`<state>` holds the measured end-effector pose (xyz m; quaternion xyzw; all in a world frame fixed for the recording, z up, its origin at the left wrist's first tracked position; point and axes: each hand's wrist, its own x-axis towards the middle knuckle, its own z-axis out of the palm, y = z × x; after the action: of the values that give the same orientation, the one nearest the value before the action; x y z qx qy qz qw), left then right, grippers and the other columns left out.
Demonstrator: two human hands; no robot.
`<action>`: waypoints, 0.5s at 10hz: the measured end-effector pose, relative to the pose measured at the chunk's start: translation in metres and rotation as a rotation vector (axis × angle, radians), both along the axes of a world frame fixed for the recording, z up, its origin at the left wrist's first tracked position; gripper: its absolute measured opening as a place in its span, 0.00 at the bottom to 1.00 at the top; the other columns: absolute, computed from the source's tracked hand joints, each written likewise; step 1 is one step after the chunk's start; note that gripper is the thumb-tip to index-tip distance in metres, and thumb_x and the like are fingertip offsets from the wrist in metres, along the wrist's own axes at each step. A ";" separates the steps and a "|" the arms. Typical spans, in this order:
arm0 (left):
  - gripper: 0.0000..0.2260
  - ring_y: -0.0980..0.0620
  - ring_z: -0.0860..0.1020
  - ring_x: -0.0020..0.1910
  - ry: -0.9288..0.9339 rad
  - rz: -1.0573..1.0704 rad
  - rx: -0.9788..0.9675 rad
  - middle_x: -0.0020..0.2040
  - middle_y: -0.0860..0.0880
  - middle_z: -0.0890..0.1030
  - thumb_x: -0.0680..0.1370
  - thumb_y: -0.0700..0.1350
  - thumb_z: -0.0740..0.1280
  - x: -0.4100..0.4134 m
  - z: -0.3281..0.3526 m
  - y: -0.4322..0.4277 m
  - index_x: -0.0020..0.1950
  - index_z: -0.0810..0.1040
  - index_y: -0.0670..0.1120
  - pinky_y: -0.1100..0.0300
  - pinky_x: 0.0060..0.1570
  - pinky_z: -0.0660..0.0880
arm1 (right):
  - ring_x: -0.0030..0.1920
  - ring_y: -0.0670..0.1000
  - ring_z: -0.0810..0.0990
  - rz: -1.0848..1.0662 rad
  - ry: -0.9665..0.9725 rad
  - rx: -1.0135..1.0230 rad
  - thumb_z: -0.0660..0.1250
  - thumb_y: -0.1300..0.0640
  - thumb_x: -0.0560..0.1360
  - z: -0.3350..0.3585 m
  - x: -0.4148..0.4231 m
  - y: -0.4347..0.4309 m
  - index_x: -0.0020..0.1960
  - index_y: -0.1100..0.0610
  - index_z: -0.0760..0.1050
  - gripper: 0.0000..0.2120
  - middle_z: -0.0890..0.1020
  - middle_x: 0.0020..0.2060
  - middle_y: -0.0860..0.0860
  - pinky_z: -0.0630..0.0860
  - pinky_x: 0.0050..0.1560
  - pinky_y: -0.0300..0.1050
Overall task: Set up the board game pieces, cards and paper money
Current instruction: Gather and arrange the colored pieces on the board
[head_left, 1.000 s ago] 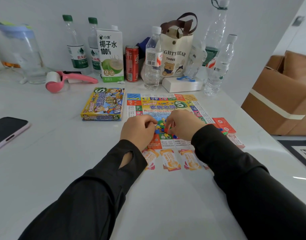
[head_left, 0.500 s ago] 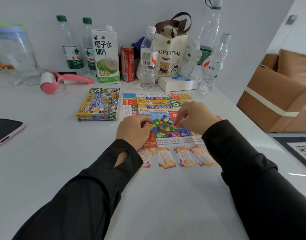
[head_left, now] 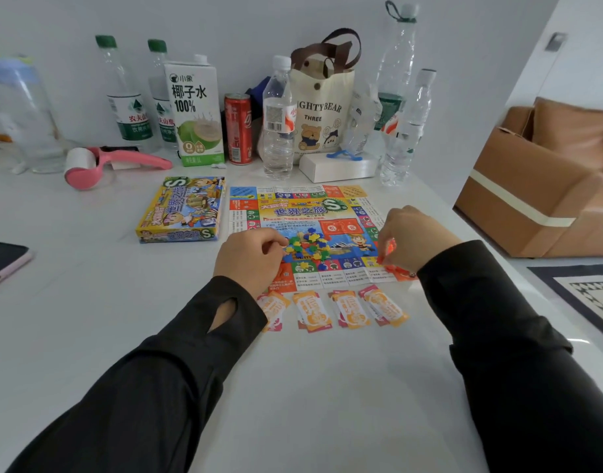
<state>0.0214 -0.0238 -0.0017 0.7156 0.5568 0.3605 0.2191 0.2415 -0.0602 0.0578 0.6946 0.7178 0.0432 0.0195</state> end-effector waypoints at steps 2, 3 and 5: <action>0.10 0.51 0.79 0.49 -0.004 -0.001 -0.001 0.49 0.48 0.83 0.79 0.42 0.60 0.000 -0.001 0.001 0.51 0.81 0.47 0.54 0.51 0.77 | 0.57 0.52 0.68 0.010 -0.066 -0.032 0.66 0.55 0.74 0.000 0.001 -0.001 0.53 0.51 0.79 0.09 0.74 0.54 0.52 0.70 0.58 0.45; 0.10 0.51 0.79 0.48 -0.002 -0.001 0.002 0.49 0.48 0.83 0.79 0.43 0.60 0.000 0.000 0.001 0.51 0.81 0.47 0.54 0.51 0.77 | 0.57 0.52 0.68 0.006 -0.039 -0.055 0.66 0.55 0.74 0.001 -0.001 -0.001 0.53 0.51 0.79 0.09 0.74 0.55 0.52 0.70 0.59 0.45; 0.09 0.51 0.79 0.48 -0.011 0.003 0.007 0.48 0.48 0.83 0.78 0.42 0.61 0.000 -0.002 0.002 0.50 0.81 0.46 0.53 0.51 0.77 | 0.57 0.52 0.70 -0.014 0.034 -0.035 0.69 0.60 0.72 0.002 -0.002 0.001 0.45 0.48 0.81 0.08 0.74 0.54 0.50 0.70 0.60 0.46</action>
<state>0.0211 -0.0222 -0.0033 0.7135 0.5554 0.3666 0.2192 0.2399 -0.0596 0.0602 0.6998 0.7138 0.0188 0.0196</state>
